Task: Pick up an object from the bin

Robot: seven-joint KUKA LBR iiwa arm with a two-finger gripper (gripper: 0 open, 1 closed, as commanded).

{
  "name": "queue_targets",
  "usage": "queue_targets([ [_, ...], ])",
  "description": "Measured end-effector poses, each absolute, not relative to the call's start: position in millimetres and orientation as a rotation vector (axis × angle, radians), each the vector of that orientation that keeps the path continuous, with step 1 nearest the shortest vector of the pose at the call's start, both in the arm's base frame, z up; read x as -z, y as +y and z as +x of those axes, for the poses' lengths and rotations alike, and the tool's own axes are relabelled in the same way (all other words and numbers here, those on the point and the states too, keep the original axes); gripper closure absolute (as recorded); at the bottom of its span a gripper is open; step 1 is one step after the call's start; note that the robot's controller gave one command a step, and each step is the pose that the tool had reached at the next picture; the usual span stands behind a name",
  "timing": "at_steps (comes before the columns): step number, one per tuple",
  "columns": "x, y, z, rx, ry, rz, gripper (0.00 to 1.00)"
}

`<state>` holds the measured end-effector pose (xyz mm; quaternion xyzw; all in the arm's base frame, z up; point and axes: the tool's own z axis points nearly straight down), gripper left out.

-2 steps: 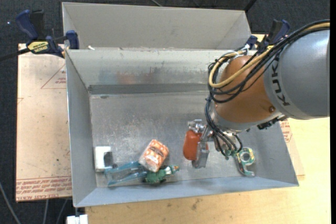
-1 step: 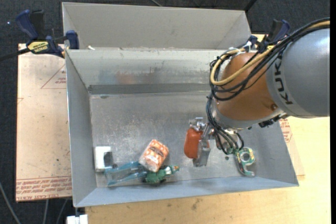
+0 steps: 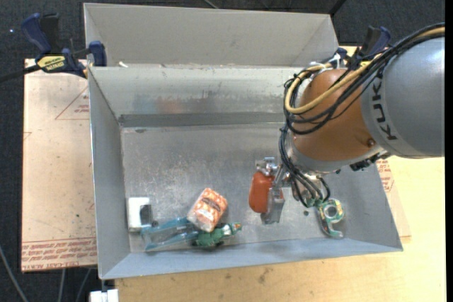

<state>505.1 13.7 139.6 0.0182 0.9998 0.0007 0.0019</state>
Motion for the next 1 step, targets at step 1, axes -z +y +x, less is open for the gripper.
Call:
queue_targets([
  [1, -145.7, 13.8, 504.7, -0.002, 3.140, 0.057, 1.00],
])
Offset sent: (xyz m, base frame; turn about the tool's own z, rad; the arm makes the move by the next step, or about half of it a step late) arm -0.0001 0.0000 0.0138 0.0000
